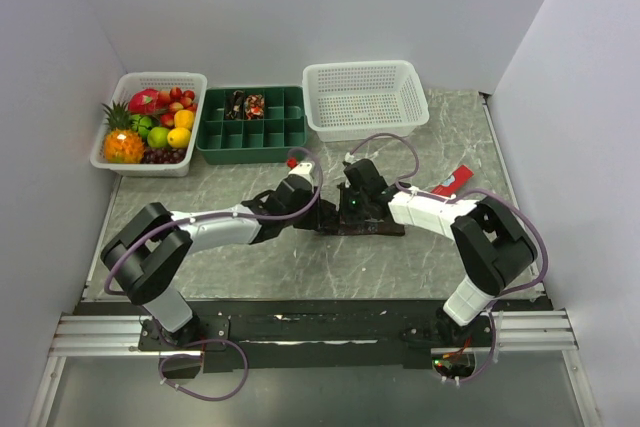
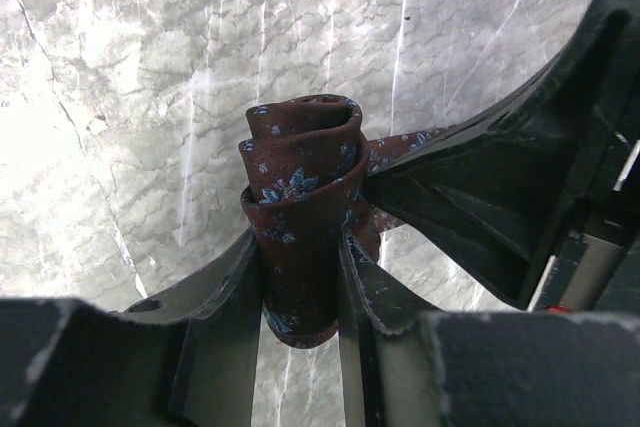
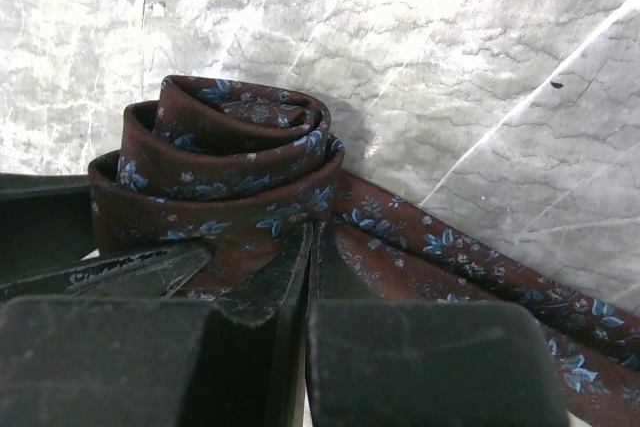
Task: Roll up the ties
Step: Roll the tie at the center of the board.
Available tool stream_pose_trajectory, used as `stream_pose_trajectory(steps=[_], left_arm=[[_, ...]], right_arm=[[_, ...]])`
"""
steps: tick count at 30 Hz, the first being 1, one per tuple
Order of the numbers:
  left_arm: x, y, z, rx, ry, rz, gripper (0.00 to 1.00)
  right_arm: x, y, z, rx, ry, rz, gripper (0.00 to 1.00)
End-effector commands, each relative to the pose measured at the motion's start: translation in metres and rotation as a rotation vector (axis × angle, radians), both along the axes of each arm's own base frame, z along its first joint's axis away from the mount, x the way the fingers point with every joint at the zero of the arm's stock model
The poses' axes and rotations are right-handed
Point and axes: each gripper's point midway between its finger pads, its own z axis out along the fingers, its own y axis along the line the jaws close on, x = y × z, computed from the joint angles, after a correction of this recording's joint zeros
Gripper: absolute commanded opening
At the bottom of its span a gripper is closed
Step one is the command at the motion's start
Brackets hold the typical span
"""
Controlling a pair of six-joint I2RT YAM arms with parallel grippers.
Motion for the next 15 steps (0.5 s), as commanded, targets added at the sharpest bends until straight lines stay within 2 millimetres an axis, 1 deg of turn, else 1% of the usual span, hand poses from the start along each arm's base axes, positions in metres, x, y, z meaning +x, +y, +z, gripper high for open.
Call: stream_pose_trajectory(steps=[1, 5, 6, 7, 9, 10, 13, 14, 15], left_arm=[[0.004, -0.011, 0.019, -0.004, -0.032, -0.049, 0.28], [0.001, -0.024, 0.023, -0.011, -0.034, -0.089, 0.36], [0.0, -0.026, 0.02, -0.007, -0.029, -0.097, 0.37], [-0.004, -0.03, 0.02, -0.008, -0.026, -0.108, 0.38], [-0.004, -0.034, 0.02, -0.012, -0.027, -0.112, 0.42], [-0.007, -0.037, 0.022, -0.018, -0.03, -0.118, 0.45], [-0.007, -0.042, 0.028, -0.05, -0.039, -0.119, 0.5], [-0.009, -0.04, 0.027, -0.058, -0.033, -0.111, 0.51], [-0.009, -0.04, 0.031, -0.071, -0.042, -0.106, 0.51]], right_arm=[[0.012, 0.015, 0.011, 0.044, -0.037, -0.003, 0.0], [0.013, 0.018, 0.012, 0.066, -0.049, -0.001, 0.0], [0.013, 0.018, 0.013, 0.072, -0.05, -0.001, 0.0], [0.014, 0.019, 0.013, 0.078, -0.051, 0.0, 0.0], [0.014, 0.021, 0.014, 0.089, -0.052, 0.003, 0.0], [0.013, 0.023, 0.013, 0.092, -0.05, 0.008, 0.0], [0.014, 0.025, 0.015, 0.109, -0.054, 0.009, 0.0], [0.014, 0.025, 0.015, 0.113, -0.053, 0.011, 0.0], [0.014, 0.027, 0.016, 0.119, -0.055, 0.013, 0.0]])
